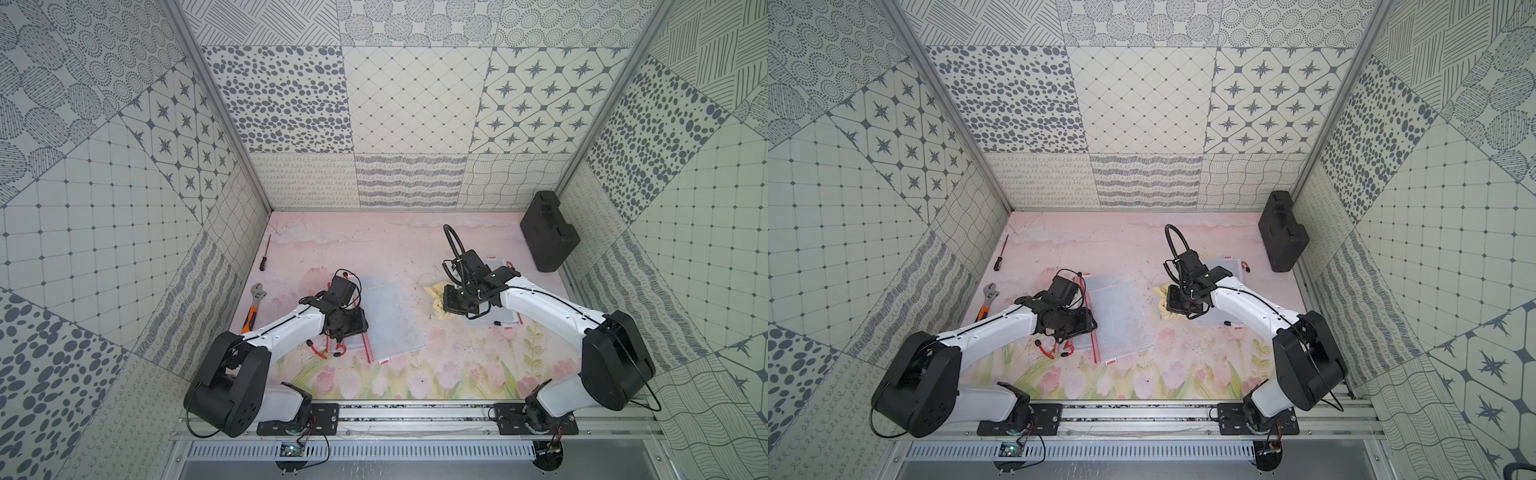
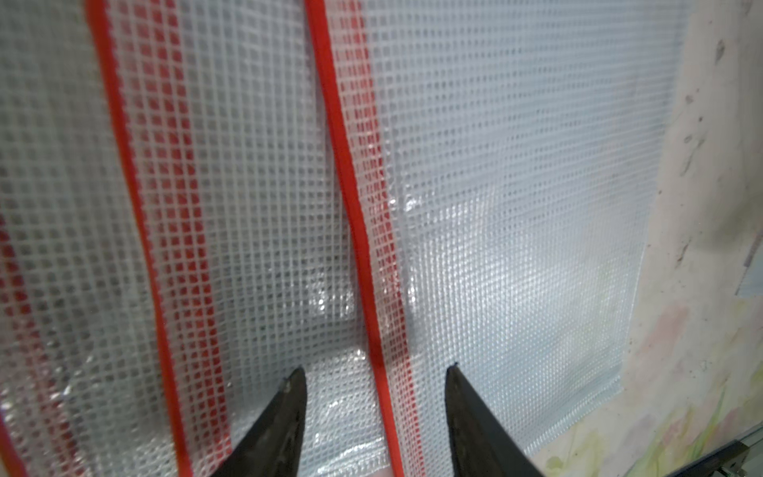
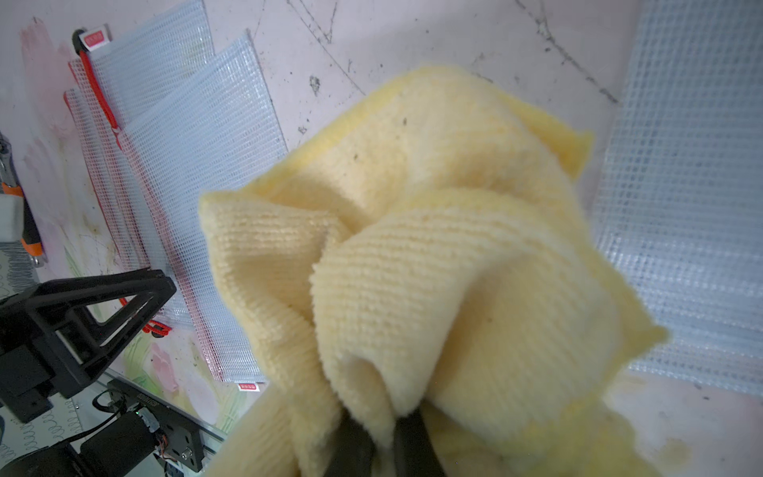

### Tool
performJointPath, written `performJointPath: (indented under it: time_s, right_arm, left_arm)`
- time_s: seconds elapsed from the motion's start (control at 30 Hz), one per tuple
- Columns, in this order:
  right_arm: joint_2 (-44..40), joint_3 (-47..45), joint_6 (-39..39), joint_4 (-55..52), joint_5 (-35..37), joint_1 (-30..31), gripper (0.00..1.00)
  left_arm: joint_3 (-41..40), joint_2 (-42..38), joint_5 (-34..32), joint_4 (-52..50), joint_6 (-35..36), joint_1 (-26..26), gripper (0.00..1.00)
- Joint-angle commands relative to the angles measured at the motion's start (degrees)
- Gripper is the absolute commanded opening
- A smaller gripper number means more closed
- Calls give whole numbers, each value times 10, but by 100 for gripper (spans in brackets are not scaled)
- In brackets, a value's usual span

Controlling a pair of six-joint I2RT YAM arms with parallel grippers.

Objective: Wipe the document bag
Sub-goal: Move the document bag to the center of the board.

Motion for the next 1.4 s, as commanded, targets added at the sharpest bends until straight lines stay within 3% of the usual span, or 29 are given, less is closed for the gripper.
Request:
performJointPath:
  time_s: [0.0, 0.2, 0.4, 0.63, 0.83, 1.03, 1.2, 1.37]
  right_arm:
    - [14, 11, 9, 17, 2, 8, 0]
    - [85, 22, 14, 35, -18, 31, 0]
    - [155, 46, 12, 55, -32, 51, 0]
    - [188, 55, 15, 62, -43, 61, 0]
    - [194, 51, 19, 67, -47, 71, 0]
    - [199, 47, 23, 72, -50, 76, 0]
    - [173, 51, 19, 51, -37, 76, 0]
    - [64, 45, 27, 10, 6, 48, 0]
  left_arm:
    - [-3, 18, 40, 78, -13, 5, 53]
    - [-1, 35, 48, 87, -15, 5, 41]
    - [-10, 34, 44, 84, -15, 5, 39]
    - [-12, 36, 47, 92, -18, 5, 29]
    - [-8, 39, 51, 99, -21, 5, 21]
    - [0, 38, 61, 103, -24, 5, 0]
    - [22, 37, 81, 102, -23, 4, 0]
    - [105, 34, 108, 61, -1, -17, 0]
